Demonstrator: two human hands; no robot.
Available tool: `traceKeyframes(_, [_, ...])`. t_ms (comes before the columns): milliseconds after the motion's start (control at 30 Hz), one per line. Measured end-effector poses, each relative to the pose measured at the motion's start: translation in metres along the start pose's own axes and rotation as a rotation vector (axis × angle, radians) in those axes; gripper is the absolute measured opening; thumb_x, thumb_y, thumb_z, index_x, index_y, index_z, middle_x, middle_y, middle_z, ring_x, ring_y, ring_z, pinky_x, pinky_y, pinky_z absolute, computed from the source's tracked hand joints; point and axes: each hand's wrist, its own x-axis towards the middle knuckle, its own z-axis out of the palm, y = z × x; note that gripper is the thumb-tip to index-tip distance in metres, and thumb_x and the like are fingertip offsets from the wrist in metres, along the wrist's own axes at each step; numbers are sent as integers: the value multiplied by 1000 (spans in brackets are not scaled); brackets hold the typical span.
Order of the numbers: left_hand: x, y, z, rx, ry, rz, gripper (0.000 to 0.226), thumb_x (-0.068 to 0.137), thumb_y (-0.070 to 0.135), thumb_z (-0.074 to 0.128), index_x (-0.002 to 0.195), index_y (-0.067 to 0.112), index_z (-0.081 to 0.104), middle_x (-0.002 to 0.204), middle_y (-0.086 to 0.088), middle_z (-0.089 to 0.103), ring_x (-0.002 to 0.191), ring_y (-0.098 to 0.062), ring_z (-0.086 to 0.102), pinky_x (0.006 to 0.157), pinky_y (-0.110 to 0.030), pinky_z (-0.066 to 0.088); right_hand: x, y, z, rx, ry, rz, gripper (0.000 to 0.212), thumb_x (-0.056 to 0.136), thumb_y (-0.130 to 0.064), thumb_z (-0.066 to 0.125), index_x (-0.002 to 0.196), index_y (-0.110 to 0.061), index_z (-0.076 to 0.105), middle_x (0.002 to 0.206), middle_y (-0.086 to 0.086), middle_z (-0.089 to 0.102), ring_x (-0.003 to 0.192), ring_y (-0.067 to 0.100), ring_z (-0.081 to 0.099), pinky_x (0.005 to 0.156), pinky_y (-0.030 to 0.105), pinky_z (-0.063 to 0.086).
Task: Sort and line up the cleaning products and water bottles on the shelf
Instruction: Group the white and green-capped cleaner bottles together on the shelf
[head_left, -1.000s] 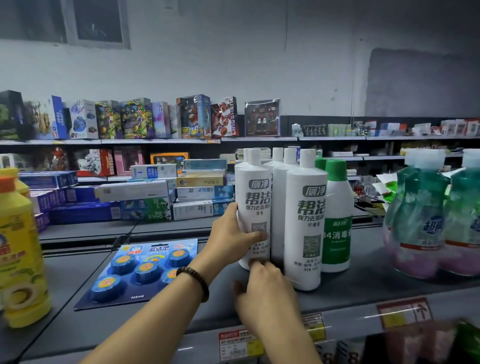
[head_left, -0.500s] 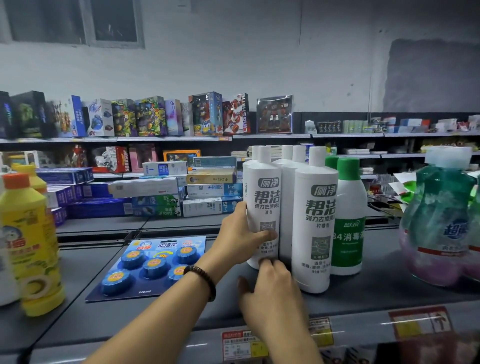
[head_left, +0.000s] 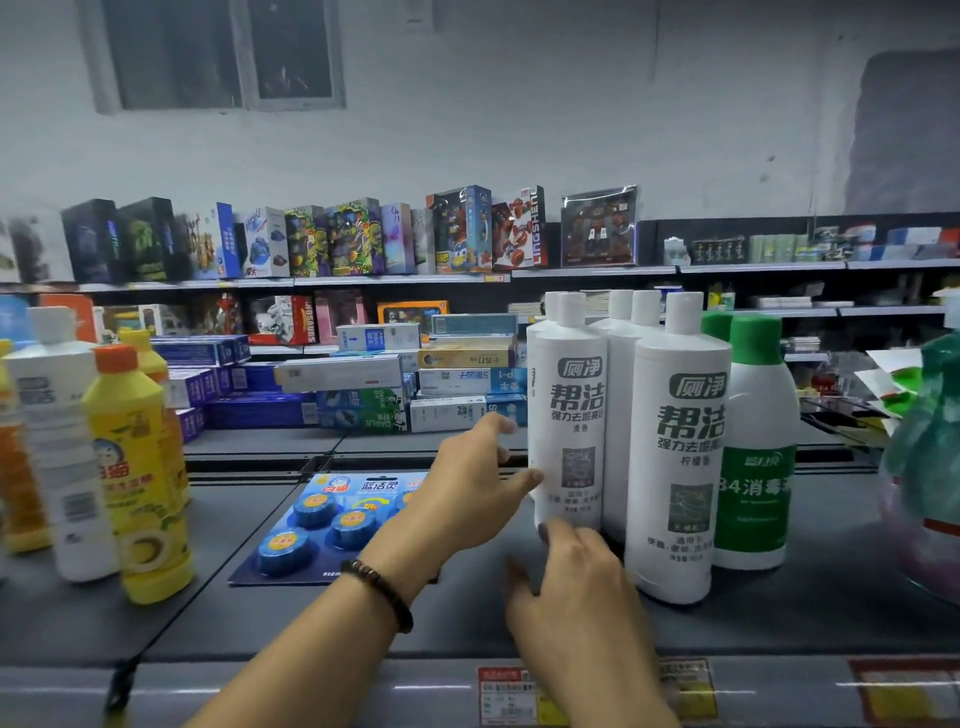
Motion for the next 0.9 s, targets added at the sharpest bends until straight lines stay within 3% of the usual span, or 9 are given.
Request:
traceKeyframes(100, [-30,-22,-41,178,89,25,24,99,38,72,122,29,70,105,11,74,96,-14,70,88,-32,56,-2,-19,6,2,-2,-57,49,101,-57,52,142,-30,53,138,-3,58,129,21,56,103,37,48])
traceKeyframes(200, [-63,-47,-82,265,159,-18,11,100,41,71,108,35,72,91,16,74,79,-8,67,78,-31,57,-8,-50,22,25,-16,-136,41,100,-57,54,131,-31,58,130,-4,63,125,20,59,101,36,49])
traceKeyframes(367, [-121,-100,-147,356,256,-73,6,96,43,71,98,38,73,82,18,72,78,-2,66,76,-35,58,-31,-121,63,132,-72,-275,35,95,-58,62,120,-34,67,120,-12,68,118,10,63,99,30,49])
traceKeyframes(533, [-172,-160,-224,349,343,-191,11,96,45,74,86,41,70,76,24,71,72,8,66,66,-22,57,-50,-204,96,302,-137,-308,41,77,-68,56,94,-35,72,90,-19,75,94,-3,69,88,27,55])
traceKeyframes(633, [-191,-201,-260,361,390,-243,10,96,47,74,89,40,70,77,24,71,74,6,67,68,-27,61,-60,-249,125,339,-187,-369,36,81,-63,61,96,-33,73,83,-16,75,85,-1,69,81,26,57])
traceKeyframes(733, [-204,-237,-287,345,394,-274,6,98,43,73,96,39,69,83,23,70,77,7,67,70,-21,61,-68,-286,157,345,-222,-429,30,91,-54,69,112,-33,72,100,-19,73,94,-2,66,86,19,53])
traceKeyframes(900, [-199,-273,-305,195,403,-212,12,99,34,73,110,36,69,100,19,71,87,5,68,77,-18,60,-70,-327,199,433,-232,-353,56,100,-45,66,149,-34,44,142,-16,52,125,3,48,102,19,39])
